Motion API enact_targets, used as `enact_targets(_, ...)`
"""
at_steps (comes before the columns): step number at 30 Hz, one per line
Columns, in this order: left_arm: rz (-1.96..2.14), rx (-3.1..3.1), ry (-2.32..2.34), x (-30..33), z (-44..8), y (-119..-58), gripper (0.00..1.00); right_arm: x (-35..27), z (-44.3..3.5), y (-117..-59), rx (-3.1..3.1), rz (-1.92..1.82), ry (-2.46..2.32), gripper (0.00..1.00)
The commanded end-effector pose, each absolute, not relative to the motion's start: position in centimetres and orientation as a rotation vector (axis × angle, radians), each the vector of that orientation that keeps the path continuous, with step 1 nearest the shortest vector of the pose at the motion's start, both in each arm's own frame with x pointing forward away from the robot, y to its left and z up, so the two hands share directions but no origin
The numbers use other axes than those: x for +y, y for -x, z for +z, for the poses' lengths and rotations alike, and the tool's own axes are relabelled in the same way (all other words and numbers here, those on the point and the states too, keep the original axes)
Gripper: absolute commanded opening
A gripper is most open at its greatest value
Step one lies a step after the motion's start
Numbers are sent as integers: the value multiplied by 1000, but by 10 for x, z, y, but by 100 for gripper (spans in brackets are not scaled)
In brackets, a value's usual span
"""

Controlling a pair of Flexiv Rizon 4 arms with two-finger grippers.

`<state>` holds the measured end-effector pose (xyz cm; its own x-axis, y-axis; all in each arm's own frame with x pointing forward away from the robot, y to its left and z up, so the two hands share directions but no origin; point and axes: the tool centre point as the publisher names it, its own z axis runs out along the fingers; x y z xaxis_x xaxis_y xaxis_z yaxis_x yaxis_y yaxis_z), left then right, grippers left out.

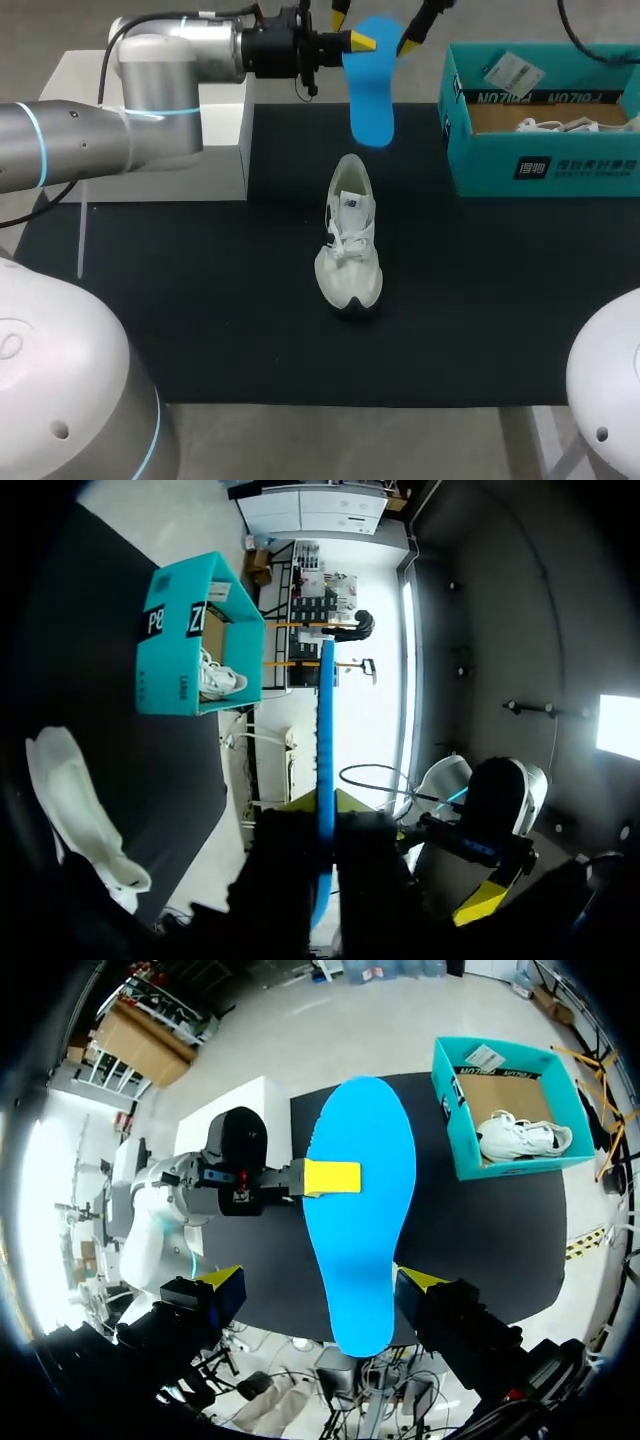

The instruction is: Take the shoe out of the shoebox, open the shoe tongue, remove and reinsert the insole, then place the shoe into the shoebox

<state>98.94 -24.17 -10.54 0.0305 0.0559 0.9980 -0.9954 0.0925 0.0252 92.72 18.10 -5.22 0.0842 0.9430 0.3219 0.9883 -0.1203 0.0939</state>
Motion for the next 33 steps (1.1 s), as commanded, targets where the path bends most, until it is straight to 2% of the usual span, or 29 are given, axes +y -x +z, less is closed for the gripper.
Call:
enact_targets(1, 1138, -1193, -1115, -240, -107, -991, 0, 191, -50, -923, -2155, -163, 2394, 100)
enact_targets(33, 1103, -1197, -1149, -230, -119, -993, 0, 192, -40, -921, -2228, -135, 2271, 100)
